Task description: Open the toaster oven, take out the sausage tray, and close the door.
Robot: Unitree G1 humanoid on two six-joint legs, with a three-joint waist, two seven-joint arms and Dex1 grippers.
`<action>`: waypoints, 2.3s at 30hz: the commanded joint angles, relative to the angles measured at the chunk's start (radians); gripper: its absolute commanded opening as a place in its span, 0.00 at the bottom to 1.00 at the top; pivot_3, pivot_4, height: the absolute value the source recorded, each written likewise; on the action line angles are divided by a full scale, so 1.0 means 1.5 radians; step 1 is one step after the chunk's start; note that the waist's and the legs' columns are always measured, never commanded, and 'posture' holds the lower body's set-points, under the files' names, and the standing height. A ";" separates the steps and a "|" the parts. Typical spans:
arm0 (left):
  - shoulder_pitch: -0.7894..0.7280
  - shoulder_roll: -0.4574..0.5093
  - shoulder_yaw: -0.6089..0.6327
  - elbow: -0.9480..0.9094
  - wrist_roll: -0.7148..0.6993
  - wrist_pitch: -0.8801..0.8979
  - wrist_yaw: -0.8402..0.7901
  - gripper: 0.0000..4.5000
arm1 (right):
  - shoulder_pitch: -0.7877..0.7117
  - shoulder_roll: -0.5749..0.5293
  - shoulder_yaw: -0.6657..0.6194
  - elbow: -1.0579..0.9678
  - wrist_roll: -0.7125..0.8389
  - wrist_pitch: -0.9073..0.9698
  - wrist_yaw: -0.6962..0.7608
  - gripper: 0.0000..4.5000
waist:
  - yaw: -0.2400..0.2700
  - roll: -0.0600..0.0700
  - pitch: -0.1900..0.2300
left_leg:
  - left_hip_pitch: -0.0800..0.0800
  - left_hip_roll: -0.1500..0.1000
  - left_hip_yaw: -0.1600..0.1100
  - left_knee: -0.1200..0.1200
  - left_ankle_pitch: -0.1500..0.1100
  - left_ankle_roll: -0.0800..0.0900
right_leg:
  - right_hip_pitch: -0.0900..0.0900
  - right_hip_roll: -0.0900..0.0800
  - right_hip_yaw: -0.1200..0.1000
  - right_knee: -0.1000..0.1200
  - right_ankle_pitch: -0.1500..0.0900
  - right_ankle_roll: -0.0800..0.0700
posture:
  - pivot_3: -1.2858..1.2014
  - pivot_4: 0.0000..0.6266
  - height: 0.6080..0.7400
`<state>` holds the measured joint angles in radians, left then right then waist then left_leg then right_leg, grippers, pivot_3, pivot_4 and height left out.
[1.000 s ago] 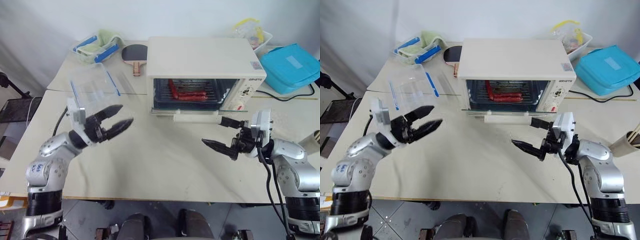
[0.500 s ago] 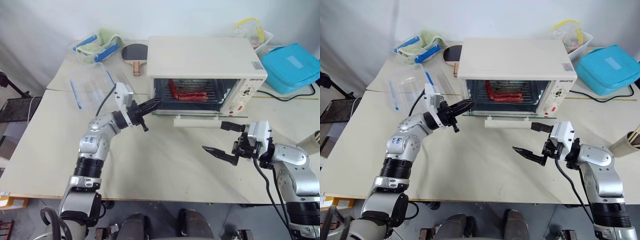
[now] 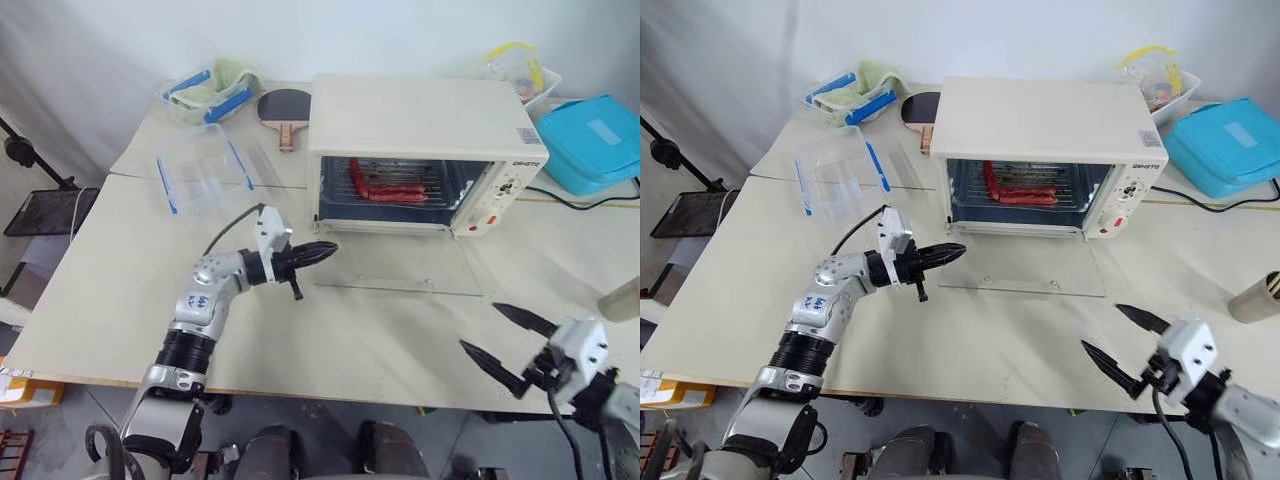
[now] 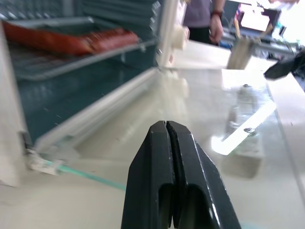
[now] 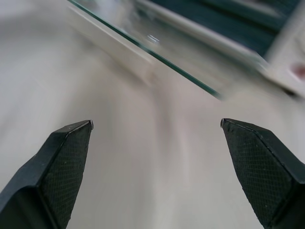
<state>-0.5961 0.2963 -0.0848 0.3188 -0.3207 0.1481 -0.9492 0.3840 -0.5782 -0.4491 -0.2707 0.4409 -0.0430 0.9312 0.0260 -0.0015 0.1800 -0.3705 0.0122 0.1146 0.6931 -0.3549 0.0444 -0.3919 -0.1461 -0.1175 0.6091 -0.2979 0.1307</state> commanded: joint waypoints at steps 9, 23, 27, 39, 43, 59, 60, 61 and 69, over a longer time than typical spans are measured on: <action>0.071 0.001 -0.008 -0.003 0.053 -0.074 0.025 0.01 | -0.082 -0.040 -0.018 -0.143 -0.056 0.100 -0.167 1.00 | -0.004 0.001 -0.001 | 0.001 0.001 0.001 0.000 0.000 0.000 | 0.000 0.000 0.001 0.002 0.000 0.000 | 0.52 0.24 1.00; 0.217 0.053 0.109 -0.254 -0.076 -0.018 0.042 0.70 | -0.509 -0.036 0.374 0.107 -0.449 0.012 -0.308 1.00 | -0.016 0.001 0.000 | -0.001 0.001 -0.001 0.002 0.000 0.000 | -0.001 -0.001 -0.001 0.002 0.000 -0.001 | 0.52 0.24 1.00; 0.241 0.056 0.132 -0.307 -0.108 -0.002 0.058 0.70 | -0.582 -0.009 0.418 0.198 -0.515 -0.040 -0.358 0.91 | -0.020 0.001 0.000 | -0.001 0.001 -0.001 0.001 0.000 0.000 | -0.001 -0.001 -0.001 0.002 0.000 -0.001 | 0.52 0.24 1.00; 0.260 0.058 0.124 -0.338 -0.109 0.008 0.076 0.70 | -0.675 0.028 0.463 0.344 -0.593 -0.080 -0.400 0.27 | -0.023 0.001 0.000 | -0.001 0.001 -0.001 0.002 0.000 0.000 | -0.001 -0.001 -0.002 0.002 0.000 -0.001 | 0.52 0.24 1.00; 0.255 0.059 0.126 -0.333 -0.108 0.006 0.076 0.70 | -0.690 0.038 0.465 0.361 -0.601 -0.087 -0.407 0.27 | -0.025 0.001 0.000 | -0.001 0.001 -0.001 0.002 0.000 0.000 | -0.001 -0.001 -0.002 0.002 0.000 -0.001 | 0.52 0.24 1.00; 0.133 0.063 0.095 -0.231 -0.110 0.017 0.014 0.70 | -0.768 0.062 0.486 0.458 -0.671 -0.102 -0.485 0.00 | -0.038 0.000 0.000 | -0.001 0.002 -0.002 0.000 0.000 0.000 | -0.001 0.000 -0.002 0.002 0.000 -0.001 | 0.52 0.24 1.00; 0.113 0.061 0.093 -0.212 -0.110 0.016 0.006 0.70 | -0.769 0.062 0.486 0.457 -0.675 -0.105 -0.488 0.00 | -0.038 0.000 0.000 | -0.001 0.002 -0.002 0.000 0.000 0.000 | -0.001 0.000 -0.002 0.002 0.000 -0.001 | 0.52 0.24 1.00; 0.091 0.056 0.092 -0.191 -0.107 0.011 0.002 0.70 | -0.770 0.062 0.486 0.455 -0.676 -0.109 -0.491 0.00 | -0.037 0.000 0.000 | -0.001 0.002 -0.002 0.000 0.000 -0.001 | -0.001 0.000 -0.002 0.001 0.000 -0.001 | 0.52 0.24 1.00; -0.079 0.019 0.099 -0.005 -0.094 -0.022 -0.024 0.70 | -0.766 0.053 0.483 0.421 -0.678 -0.131 -0.483 0.00 | -0.038 0.000 0.000 | -0.002 0.001 -0.002 0.000 0.000 -0.001 | -0.001 0.000 -0.004 0.001 0.000 -0.001 | 0.52 0.24 1.00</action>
<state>-0.6889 0.3269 0.0558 0.2835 -0.4646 0.1427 -0.9744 -0.7545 -0.5021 0.3041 0.4297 -0.6070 -0.2128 0.2289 -0.0306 -0.0017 0.1796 -0.3742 0.0142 0.1112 0.6924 -0.3544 0.0434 -0.3942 -0.1458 -0.1233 0.6101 -0.2986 0.1292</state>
